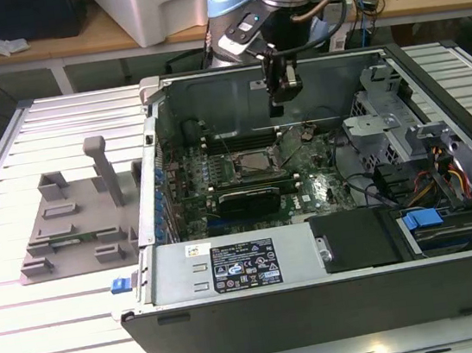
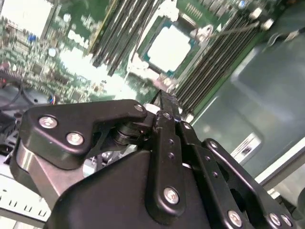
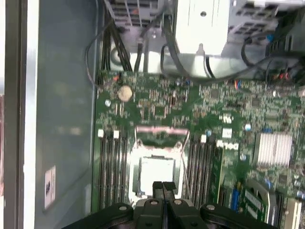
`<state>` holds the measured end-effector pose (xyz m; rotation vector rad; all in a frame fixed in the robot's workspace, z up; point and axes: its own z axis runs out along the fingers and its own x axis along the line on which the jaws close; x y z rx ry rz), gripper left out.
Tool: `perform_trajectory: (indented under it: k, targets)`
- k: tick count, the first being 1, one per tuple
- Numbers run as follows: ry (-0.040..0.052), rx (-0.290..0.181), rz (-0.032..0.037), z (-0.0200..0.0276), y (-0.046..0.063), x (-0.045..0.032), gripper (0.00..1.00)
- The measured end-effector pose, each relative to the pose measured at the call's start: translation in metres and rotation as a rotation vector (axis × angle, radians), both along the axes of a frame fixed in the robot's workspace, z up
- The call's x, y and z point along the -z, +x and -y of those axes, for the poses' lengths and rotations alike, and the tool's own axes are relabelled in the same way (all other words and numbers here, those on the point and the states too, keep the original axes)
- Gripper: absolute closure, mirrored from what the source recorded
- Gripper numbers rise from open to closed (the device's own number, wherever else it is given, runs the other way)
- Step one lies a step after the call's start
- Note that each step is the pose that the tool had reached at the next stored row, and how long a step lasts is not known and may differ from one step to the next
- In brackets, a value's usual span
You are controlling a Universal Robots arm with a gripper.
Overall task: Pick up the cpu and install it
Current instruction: 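Close the cpu cover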
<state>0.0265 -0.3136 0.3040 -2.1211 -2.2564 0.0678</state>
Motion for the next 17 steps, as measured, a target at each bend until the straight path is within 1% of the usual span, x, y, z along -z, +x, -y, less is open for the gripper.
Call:
perform_trajectory:
  k: [1,2,6,7,8,10,14,15,17]
  targets:
    - [0.0,-0.001,-0.0023,-0.0008,0.007,0.0015,0.89]
    - [-0.0003,-0.001,-0.0042,-0.0019,0.014,0.0045,0.89]
    - [-0.0002,-0.003,-0.0078,-0.0048,0.031,0.0126,0.89]
    - [-0.0004,-0.004,-0.0092,-0.0062,0.041,0.0169,0.89]
    - [-0.0003,-0.005,-0.0106,-0.0081,0.053,0.0234,0.89]
    - [-0.0003,-0.005,-0.0111,-0.0083,0.055,0.0321,0.89]
    - [-0.0004,-0.005,-0.0111,-0.0083,0.055,0.0395,0.89]
    - [-0.0004,-0.005,-0.0111,-0.0083,0.055,0.043,0.89]
    - [-0.0003,-0.005,-0.0111,-0.0083,0.056,0.0473,0.89]
